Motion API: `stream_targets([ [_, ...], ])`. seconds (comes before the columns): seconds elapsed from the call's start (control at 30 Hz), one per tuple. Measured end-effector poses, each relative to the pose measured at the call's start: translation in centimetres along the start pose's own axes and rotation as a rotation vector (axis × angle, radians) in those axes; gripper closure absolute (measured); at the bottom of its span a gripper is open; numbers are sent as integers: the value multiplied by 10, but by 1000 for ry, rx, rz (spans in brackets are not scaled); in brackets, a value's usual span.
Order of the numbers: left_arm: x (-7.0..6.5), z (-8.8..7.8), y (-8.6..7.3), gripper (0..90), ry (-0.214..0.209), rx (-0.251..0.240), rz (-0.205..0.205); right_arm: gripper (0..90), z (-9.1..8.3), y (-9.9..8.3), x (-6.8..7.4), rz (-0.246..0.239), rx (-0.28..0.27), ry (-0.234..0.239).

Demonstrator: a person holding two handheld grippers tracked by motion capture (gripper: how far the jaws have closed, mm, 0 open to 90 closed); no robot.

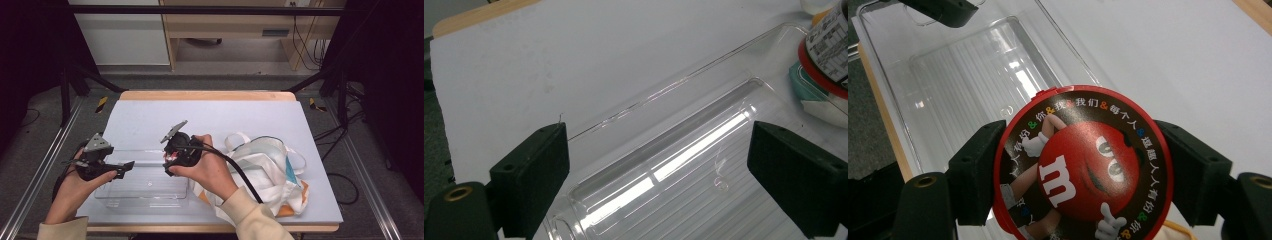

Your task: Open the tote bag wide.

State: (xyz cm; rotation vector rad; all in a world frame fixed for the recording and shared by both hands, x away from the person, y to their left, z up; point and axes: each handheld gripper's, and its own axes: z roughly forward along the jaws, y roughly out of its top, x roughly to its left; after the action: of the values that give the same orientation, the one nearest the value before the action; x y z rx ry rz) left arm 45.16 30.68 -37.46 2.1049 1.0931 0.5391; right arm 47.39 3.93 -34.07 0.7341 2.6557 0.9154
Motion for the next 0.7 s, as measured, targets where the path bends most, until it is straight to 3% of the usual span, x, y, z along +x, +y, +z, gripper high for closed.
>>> stream_targets([
  [0.7, 0, 2, -1, 100, -7, 10, 5, 260, 15, -4, 8, -24, 36, 15],
])
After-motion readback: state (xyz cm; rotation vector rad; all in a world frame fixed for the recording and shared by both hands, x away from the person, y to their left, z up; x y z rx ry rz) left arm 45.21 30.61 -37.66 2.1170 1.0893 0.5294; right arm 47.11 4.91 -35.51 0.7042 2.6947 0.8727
